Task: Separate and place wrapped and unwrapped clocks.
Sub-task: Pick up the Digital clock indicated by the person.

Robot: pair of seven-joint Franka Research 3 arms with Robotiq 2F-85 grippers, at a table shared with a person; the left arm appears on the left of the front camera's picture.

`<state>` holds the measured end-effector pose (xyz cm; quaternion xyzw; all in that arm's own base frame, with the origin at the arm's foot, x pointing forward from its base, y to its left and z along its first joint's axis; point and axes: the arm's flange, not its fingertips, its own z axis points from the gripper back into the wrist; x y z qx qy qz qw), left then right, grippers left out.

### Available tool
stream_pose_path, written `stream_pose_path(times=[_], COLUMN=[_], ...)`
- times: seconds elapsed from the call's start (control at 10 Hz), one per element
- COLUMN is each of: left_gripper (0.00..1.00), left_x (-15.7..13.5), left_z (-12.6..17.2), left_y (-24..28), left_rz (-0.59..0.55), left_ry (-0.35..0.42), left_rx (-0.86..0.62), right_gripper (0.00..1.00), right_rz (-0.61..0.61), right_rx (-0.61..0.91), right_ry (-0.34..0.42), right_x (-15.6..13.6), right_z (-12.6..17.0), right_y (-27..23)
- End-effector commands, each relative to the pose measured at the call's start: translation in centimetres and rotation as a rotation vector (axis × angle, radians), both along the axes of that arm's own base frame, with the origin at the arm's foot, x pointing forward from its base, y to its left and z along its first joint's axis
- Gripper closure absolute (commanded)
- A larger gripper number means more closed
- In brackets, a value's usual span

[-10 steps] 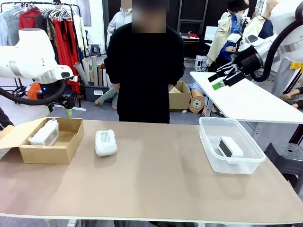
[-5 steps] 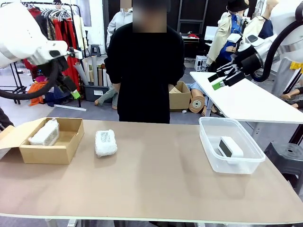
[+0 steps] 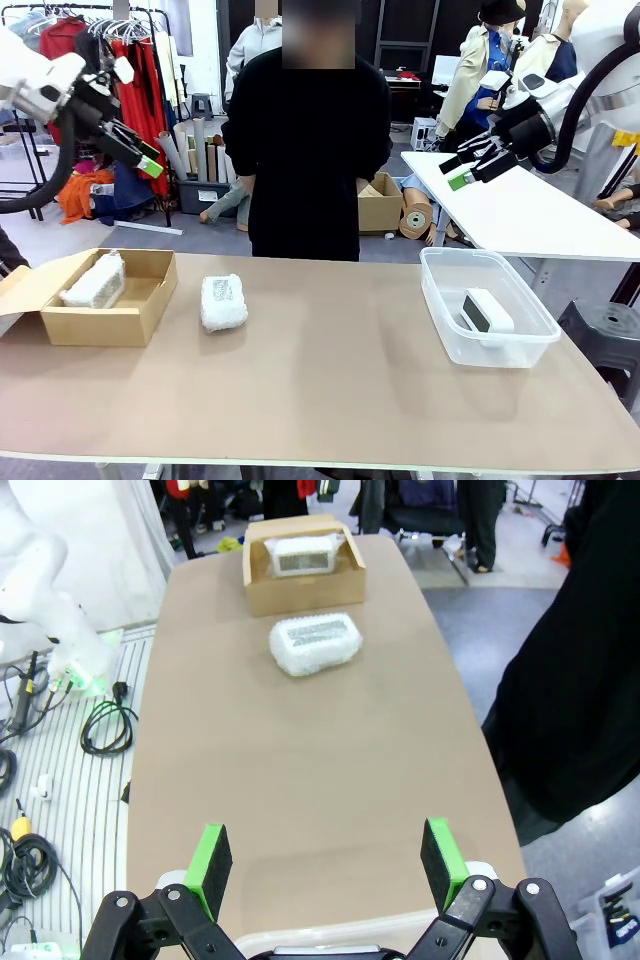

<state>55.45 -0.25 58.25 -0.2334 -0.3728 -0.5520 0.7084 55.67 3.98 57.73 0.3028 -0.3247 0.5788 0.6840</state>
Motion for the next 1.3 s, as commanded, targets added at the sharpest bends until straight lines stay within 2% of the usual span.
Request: stream_pose_path(times=[0.0,0.1,0.2,0.6,0.7,1.2], left_gripper=[0.00,0.00,0.00,0.00,0.00,0.00], left_x=[0.4,0.5,0.9,1.4,0.9,0.9], left_z=[-0.3,-0.2,-0.1,-0.1,-0.6,-0.6], left_y=[1.4,1.8,2.1,2.5,2.2,2.2], left_rz=[-0.156,-0.242,-0.262,-0.276,-0.267,-0.267], left_ry=[-0.064,-0.065,-0.035,0.012,-0.020,-0.020], left_rx=[-0.014,0.003,-0.002,0.013,0.004,0.004], right_gripper=[0.00,0.00,0.00,0.00,0.00,0.00], right_rz=[0.000,0.000,0.000,0.000,0.000,0.000], right_rx=[0.002,0.002,0.002,0.002,0.002,0.002], right_ry=[-0.004,-0.004,-0.004,-0.004,-0.004,-0.004], right_x=[0.0,0.0,0.0,0.0,0.0,0.0], right_z=[0.2,0.2,0.2,0.2,0.2,0.2], right_y=[0.0,0.0,0.0,0.0,0.0,0.0])
